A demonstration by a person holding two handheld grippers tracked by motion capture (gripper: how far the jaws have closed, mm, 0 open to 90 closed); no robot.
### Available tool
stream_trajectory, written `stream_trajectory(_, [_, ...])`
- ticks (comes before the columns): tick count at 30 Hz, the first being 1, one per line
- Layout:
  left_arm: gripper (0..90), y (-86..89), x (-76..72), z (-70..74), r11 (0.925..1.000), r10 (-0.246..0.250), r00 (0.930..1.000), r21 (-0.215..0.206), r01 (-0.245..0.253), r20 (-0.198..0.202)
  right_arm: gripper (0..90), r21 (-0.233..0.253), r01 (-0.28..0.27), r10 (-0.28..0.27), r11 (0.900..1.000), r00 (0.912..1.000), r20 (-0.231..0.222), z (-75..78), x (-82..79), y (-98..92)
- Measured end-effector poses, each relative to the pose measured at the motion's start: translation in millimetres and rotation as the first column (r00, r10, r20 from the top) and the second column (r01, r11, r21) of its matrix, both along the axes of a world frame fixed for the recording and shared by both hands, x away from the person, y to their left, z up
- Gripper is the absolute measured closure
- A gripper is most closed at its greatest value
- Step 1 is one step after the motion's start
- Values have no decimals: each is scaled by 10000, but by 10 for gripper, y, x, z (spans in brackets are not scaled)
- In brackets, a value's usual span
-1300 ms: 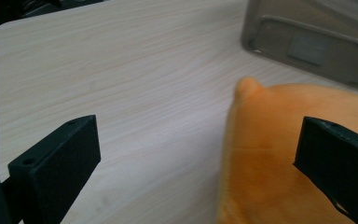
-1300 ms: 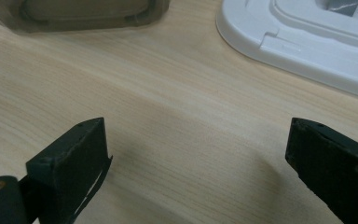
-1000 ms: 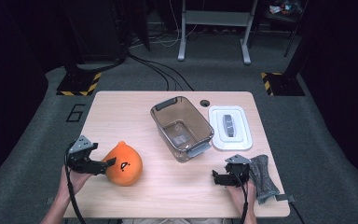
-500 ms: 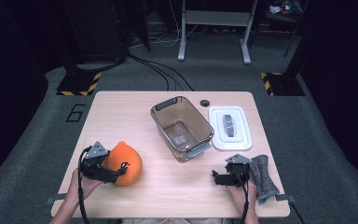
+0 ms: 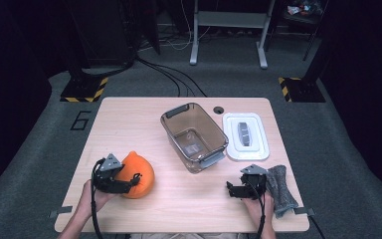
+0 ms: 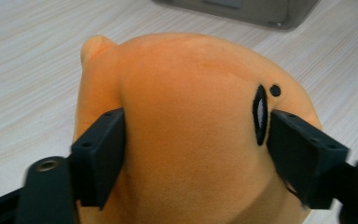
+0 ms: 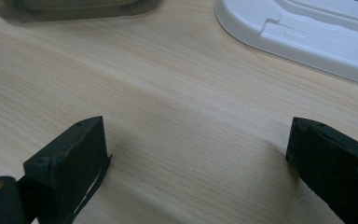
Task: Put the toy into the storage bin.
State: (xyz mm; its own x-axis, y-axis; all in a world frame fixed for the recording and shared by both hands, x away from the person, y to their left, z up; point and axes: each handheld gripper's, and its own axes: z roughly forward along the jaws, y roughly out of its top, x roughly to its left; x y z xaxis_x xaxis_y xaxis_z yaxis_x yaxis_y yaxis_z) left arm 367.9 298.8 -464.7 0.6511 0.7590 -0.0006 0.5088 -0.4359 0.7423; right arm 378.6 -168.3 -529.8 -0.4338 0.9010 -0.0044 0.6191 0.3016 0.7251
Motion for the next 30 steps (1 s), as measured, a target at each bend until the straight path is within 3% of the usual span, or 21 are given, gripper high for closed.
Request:
stream_trajectory(4, [430,-21,4,-12,9999,141,9998,53,-140,-108,43,0,0,0,10000,10000,-2,0,0,0])
stream_trajectory(6, [471,-21,7,-4,9998,144,9999,161,-143,-83,43,22,-1,1,10000,10000,-7,0,-1,1])
stream_trajectory(11, [536,3,7,-7,9995,316,9995,-44,-316,58,44,30,2,-2,10000,10000,-9,1,-1,2])
stream_trajectory(19, [592,-3,5,74,9999,157,9993,25,-158,329,43,22,-1,1,10000,10000,-12,1,-1,1])
stream_trajectory(30, [602,-23,81,202,10000,-23,9982,35,21,607,44,26,0,0,10000,10000,-10,1,-1,1])
